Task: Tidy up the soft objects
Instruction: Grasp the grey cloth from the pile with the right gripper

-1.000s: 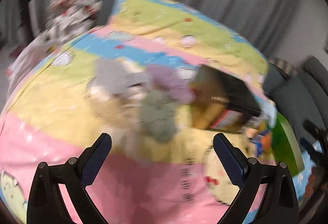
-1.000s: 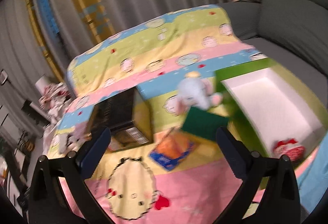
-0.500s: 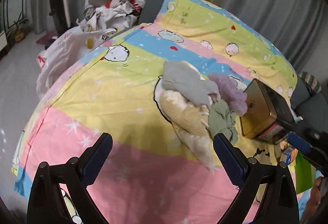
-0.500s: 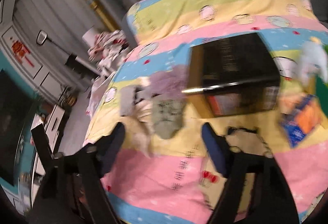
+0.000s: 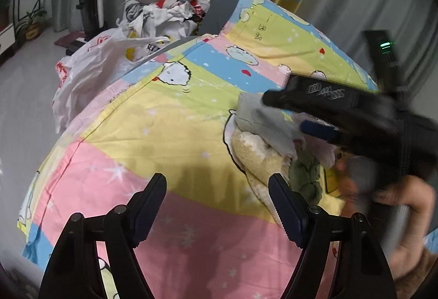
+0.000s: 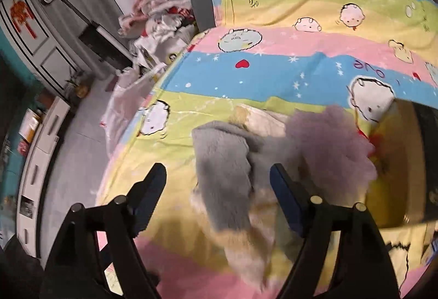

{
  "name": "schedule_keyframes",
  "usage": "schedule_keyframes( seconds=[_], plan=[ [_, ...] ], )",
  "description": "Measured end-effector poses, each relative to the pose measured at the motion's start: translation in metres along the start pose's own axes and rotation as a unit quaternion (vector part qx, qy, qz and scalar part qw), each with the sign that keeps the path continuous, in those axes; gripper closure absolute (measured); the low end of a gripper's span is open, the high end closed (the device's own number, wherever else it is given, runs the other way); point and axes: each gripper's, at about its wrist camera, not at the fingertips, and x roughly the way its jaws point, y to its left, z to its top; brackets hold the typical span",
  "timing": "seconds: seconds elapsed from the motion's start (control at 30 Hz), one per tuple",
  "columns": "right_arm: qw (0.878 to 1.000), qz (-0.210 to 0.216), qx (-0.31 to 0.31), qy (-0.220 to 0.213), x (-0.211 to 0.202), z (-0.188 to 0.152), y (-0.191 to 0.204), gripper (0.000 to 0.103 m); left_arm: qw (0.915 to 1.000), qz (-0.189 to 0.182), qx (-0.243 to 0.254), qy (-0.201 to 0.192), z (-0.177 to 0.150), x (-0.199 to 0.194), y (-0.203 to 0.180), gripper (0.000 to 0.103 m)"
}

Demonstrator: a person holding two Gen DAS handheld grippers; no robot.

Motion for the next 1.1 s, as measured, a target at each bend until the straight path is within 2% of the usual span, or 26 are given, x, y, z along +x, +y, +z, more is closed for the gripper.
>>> schedule_keyframes(
  seconds=[0.07, 0.13, 0.2, 0.33, 0.5, 0.7, 0.87, 1.0, 1.1],
  plan=[
    [1.000, -0.022, 0.000, 0.011, 0.016, 0.001, -0.001, 0.036, 1.0000, 0.002, -0.007, -0.002, 0.001, -0.002, 0.003, 0.025],
    [0.999, -0.035, -0.008, 0.019, 0.024, -0.003, -0.004, 0.078, 0.9999, -0.001, -0.012, -0.005, 0.003, -0.005, 0.006, 0.025],
    [1.000, -0.013, -0.006, 0.016, 0.022, -0.006, -0.008, 0.093, 0.9998, -0.005, -0.018, -0.006, 0.004, -0.006, 0.008, 0.025],
    [1.000, 0.009, -0.001, -0.022, -0.008, -0.007, -0.011, 0.095, 0.9997, -0.006, -0.024, -0.001, 0.004, -0.004, 0.009, 0.025],
    [0.995, 0.064, 0.005, -0.078, -0.083, -0.010, -0.017, 0.095, 0.9997, -0.017, -0.020, 0.004, 0.002, -0.004, 0.003, 0.025],
    [0.987, 0.065, -0.006, -0.147, -0.181, -0.033, -0.036, 0.095, 0.9993, -0.032, -0.001, 0.018, -0.004, -0.001, -0.012, 0.025],
    [0.986, 0.042, 0.007, -0.159, -0.221, -0.068, -0.064, 0.095, 0.9979, -0.054, 0.021, 0.029, -0.012, 0.000, -0.031, 0.025],
    [0.989, 0.047, 0.022, -0.141, -0.239, -0.100, -0.084, 0.095, 0.9950, -0.078, 0.046, 0.041, -0.018, 0.001, -0.046, 0.025],
    [0.991, 0.042, 0.027, -0.122, -0.246, -0.123, -0.092, 0.095, 0.9952, -0.070, 0.055, 0.039, -0.020, -0.001, -0.051, 0.025]
  ],
)
